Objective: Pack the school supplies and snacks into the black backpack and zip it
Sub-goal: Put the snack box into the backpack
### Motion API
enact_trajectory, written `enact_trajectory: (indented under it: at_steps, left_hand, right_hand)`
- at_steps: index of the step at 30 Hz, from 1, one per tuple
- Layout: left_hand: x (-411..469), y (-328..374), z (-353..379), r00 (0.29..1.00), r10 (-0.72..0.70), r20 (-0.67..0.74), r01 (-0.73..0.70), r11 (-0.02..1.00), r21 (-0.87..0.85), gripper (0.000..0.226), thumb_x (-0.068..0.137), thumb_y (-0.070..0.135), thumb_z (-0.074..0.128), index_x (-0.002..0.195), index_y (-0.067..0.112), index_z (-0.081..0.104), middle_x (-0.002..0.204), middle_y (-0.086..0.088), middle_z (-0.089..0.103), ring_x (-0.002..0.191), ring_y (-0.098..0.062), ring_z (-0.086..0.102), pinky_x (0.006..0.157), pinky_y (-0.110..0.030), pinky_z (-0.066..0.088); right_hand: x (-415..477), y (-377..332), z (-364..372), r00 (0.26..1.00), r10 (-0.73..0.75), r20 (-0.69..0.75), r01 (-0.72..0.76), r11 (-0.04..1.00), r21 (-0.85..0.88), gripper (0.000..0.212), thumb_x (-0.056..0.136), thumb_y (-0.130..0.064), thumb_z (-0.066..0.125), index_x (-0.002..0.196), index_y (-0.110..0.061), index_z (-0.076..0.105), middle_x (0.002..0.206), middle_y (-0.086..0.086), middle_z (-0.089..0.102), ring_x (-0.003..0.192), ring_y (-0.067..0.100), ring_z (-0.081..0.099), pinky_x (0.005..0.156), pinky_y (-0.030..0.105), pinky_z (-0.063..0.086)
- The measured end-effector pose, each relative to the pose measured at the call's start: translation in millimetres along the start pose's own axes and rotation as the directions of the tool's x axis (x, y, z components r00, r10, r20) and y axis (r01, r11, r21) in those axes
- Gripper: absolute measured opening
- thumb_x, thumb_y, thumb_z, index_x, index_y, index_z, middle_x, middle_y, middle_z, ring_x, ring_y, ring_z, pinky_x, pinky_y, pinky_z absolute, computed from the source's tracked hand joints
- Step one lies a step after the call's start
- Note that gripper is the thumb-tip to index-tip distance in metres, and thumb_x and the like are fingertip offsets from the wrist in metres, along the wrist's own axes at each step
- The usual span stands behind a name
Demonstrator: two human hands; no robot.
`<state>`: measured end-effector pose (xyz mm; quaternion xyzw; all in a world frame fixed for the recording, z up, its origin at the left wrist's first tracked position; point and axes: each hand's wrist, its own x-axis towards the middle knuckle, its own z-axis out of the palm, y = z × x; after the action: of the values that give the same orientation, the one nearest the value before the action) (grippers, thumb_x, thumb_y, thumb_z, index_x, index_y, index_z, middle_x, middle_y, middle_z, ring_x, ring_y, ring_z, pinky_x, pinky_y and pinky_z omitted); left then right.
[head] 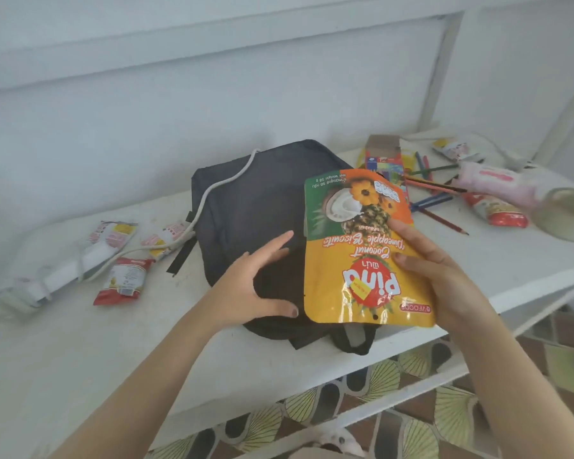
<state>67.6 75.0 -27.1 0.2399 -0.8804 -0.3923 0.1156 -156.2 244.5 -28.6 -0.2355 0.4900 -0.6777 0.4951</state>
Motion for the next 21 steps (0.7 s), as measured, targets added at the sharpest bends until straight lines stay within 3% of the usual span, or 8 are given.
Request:
enact_trajectory:
  at_steps: [3, 5, 7, 9, 12, 15, 18, 21]
  left_hand:
    - [-1.3, -8.8, 7.7, 0.996, 0.074, 0.043, -0.082, 0.970, 0.230, 0.094, 0.064, 0.052, 0.077, 0.130, 0.064, 0.011, 0.142, 0.032, 0.024, 0.134, 0.011, 0.014, 0.113, -0.028, -0.003]
    - [-0.5, -10.1, 10.8, 0.993, 0.114, -0.020, -0.106, 0.968, 0.229, 0.088, 0.072, 0.040, 0.077, 0.133, 0.059, 0.015, 0.140, 0.026, 0.034, 0.134, 0.007, 0.024, 0.115, -0.030, 0.002]
    - [0.9, -11.1, 14.4, 0.983, 0.160, -0.088, -0.136, 0.964, 0.229, 0.082, 0.078, 0.027, 0.074, 0.135, 0.052, 0.022, 0.131, 0.027, 0.042, 0.123, 0.016, 0.034, 0.116, -0.031, 0.011]
    - [5.4, -14.8, 12.2, 0.949, 0.225, -0.219, -0.171, 0.955, 0.244, 0.073, 0.081, 0.016, 0.072, 0.139, 0.040, 0.034, 0.127, 0.019, 0.052, 0.117, 0.009, 0.045, 0.112, -0.032, 0.028]
    - [19.1, -22.5, -0.5, 0.756, 0.503, -0.418, -0.241, 0.808, 0.537, 0.059, 0.082, 0.005, 0.068, 0.134, 0.022, 0.046, 0.130, -0.004, 0.054, 0.117, -0.018, 0.050, 0.100, -0.036, 0.040]
    - [30.1, -29.1, -11.8, 0.533, 0.805, -0.261, -0.277, 0.458, 0.845, 0.041, 0.088, -0.008, 0.051, 0.118, 0.019, 0.056, 0.116, -0.010, 0.055, 0.101, -0.027, 0.053, 0.083, -0.038, 0.041]
    - [31.9, -34.5, -18.7, 0.567, 0.824, 0.023, -0.419, 0.264, 0.868, 0.039, 0.095, -0.003, 0.032, 0.102, 0.012, 0.067, 0.100, -0.010, 0.067, 0.090, -0.028, 0.061, 0.075, -0.037, 0.042]
    - [29.4, -40.6, -17.2, 0.723, 0.689, 0.058, -0.375, 0.320, 0.870, 0.028, 0.091, 0.010, 0.047, 0.110, 0.008, 0.066, 0.102, -0.007, 0.069, 0.095, -0.029, 0.063, 0.083, -0.037, 0.042]
  right_hand:
    - [-11.7, 5.2, -12.6, 0.999, 0.004, -0.045, -0.003, 1.000, 0.021, 0.044, 0.073, -0.009, 0.060, 0.108, -0.034, 0.068, 0.105, 0.004, 0.071, 0.079, 0.026, 0.070, 0.055, 0.035, 0.057]
    - [-17.5, 10.3, -19.2, 0.998, 0.007, -0.066, -0.004, 0.999, 0.041, 0.045, 0.073, -0.011, 0.060, 0.110, -0.035, 0.067, 0.110, 0.006, 0.070, 0.081, 0.028, 0.070, 0.058, 0.036, 0.058]
    - [-23.1, 15.5, -24.9, 0.996, 0.008, -0.087, -0.003, 0.998, 0.062, 0.045, 0.074, -0.012, 0.061, 0.111, -0.036, 0.067, 0.112, 0.006, 0.069, 0.084, 0.029, 0.069, 0.060, 0.038, 0.058]
    - [-28.7, 19.7, -29.2, 0.996, 0.006, -0.090, 0.003, 0.996, 0.091, 0.044, 0.074, -0.012, 0.060, 0.110, -0.037, 0.067, 0.112, 0.005, 0.069, 0.084, 0.029, 0.069, 0.062, 0.038, 0.058]
    - [-39.2, 23.5, -32.7, 0.998, -0.002, -0.062, 0.011, 0.988, 0.155, 0.046, 0.075, -0.009, 0.056, 0.113, -0.033, 0.065, 0.108, 0.005, 0.070, 0.080, 0.028, 0.070, 0.059, 0.038, 0.058]
    - [-48.9, 25.8, -37.1, 0.999, -0.010, -0.035, 0.017, 0.979, 0.201, 0.046, 0.077, -0.006, 0.051, 0.113, -0.030, 0.063, 0.107, 0.007, 0.069, 0.077, 0.028, 0.070, 0.056, 0.036, 0.057]
    - [-55.2, 29.1, -46.1, 1.000, 0.010, 0.003, -0.011, 0.980, 0.198, 0.054, 0.075, 0.002, 0.059, 0.119, -0.030, 0.062, 0.113, 0.010, 0.066, 0.081, 0.030, 0.069, 0.059, 0.039, 0.057]
    - [-60.6, 32.2, -53.5, 0.995, 0.087, 0.042, -0.093, 0.983, 0.156, 0.058, 0.064, -0.011, 0.069, 0.118, -0.031, 0.063, 0.119, 0.013, 0.063, 0.086, 0.034, 0.067, 0.063, 0.041, 0.057]
